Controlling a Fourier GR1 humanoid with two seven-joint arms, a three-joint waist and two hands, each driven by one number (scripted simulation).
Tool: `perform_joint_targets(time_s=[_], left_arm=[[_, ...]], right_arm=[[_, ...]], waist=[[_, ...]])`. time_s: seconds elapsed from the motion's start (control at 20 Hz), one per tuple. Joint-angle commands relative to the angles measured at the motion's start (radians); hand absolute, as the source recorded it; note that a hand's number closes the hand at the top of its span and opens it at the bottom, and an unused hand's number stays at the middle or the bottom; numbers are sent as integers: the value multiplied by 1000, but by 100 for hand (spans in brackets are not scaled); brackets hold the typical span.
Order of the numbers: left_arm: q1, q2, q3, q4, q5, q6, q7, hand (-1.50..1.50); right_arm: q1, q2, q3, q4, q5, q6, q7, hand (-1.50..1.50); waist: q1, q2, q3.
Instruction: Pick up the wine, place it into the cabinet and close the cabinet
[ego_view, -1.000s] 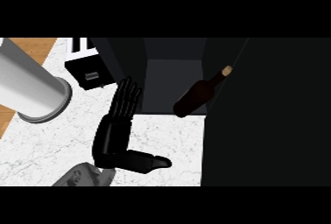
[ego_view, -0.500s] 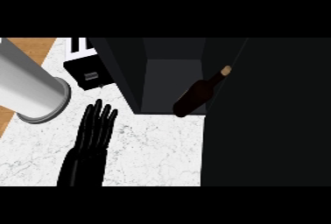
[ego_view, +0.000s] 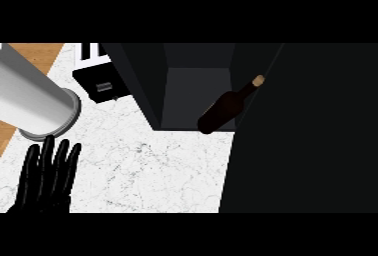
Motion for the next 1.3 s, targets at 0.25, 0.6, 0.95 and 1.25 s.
perform_joint_targets(time_s=[0.25, 0.6, 0.95, 1.25], left_arm=[[271, 141, 238, -165, 133, -158, -22, -150], [455, 173, 400, -121, 193, -358, -128, -150], [499, 191, 524, -78, 255, -501, -94, -150], [536, 190, 632, -71, 313, -603, -66, -150]], right_arm=[[-6, 98, 277, -121, 76, -108, 127, 150], [-237, 180, 462, -28, 285, -282, 172, 150], [-546, 182, 598, 177, 417, -539, 205, 150], [-825, 182, 471, 399, 336, -701, 194, 150]], waist=[[2, -2, 0], [18, -6, -2], [21, -1, -2], [31, 2, -1]])
